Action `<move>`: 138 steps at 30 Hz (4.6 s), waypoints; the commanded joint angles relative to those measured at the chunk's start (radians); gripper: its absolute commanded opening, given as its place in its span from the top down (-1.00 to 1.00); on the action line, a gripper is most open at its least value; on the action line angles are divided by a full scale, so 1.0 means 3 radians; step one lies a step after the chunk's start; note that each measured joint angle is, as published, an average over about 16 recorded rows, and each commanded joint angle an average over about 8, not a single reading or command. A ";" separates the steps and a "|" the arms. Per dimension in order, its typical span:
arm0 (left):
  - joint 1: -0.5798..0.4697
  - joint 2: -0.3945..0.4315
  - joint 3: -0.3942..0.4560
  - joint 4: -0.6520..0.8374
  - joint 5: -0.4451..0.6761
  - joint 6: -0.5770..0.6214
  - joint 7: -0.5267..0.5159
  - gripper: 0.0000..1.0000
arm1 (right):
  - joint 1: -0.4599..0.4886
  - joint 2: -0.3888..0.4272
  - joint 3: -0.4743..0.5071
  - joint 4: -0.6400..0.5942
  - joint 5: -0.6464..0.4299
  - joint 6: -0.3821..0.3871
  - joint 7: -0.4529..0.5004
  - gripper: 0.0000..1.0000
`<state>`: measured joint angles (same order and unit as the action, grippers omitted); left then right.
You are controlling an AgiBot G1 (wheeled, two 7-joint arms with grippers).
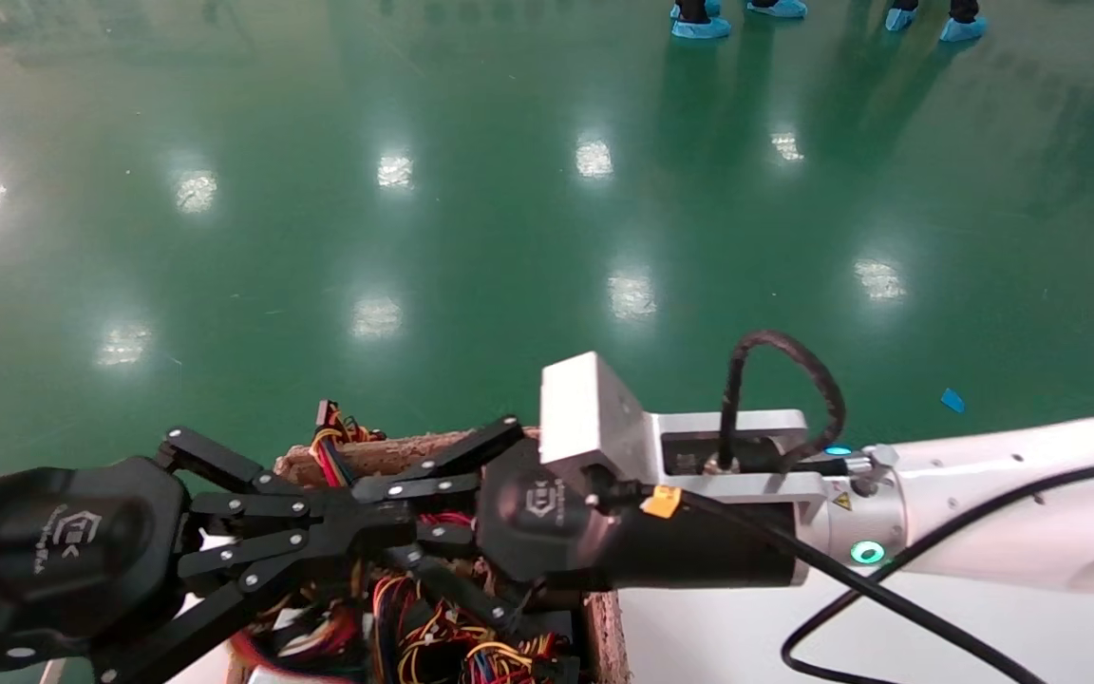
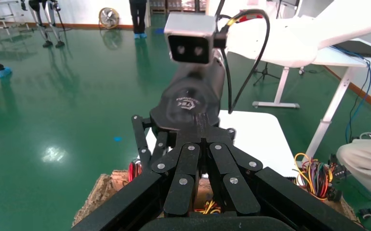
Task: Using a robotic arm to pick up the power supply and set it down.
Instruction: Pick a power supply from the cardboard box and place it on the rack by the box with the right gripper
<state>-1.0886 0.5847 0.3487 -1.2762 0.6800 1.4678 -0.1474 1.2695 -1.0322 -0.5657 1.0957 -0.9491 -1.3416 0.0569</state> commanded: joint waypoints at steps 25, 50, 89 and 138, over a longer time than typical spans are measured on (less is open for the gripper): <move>0.0000 -0.0001 0.0002 0.0000 -0.0001 -0.0001 0.0001 1.00 | 0.0011 -0.0046 0.0404 -0.0207 0.0416 0.0602 0.0116 1.00; -0.0001 -0.0001 0.0003 0.0000 -0.0002 -0.0001 0.0001 1.00 | 0.0885 0.0110 0.0486 -0.1141 0.0122 0.0689 -0.0219 1.00; -0.0001 -0.0002 0.0005 0.0000 -0.0003 -0.0002 0.0003 1.00 | -0.1462 0.2368 0.1217 -0.1159 0.0794 0.1201 -0.0163 1.00; -0.0002 -0.0003 0.0008 0.0000 -0.0005 -0.0003 0.0004 1.00 | -0.0594 0.1837 0.0804 -0.2332 0.0180 0.0642 -0.0703 1.00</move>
<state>-1.0892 0.5838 0.3511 -1.2762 0.6784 1.4669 -0.1462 1.0925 -0.4818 -0.3246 0.4013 -0.8962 -1.1446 -0.1538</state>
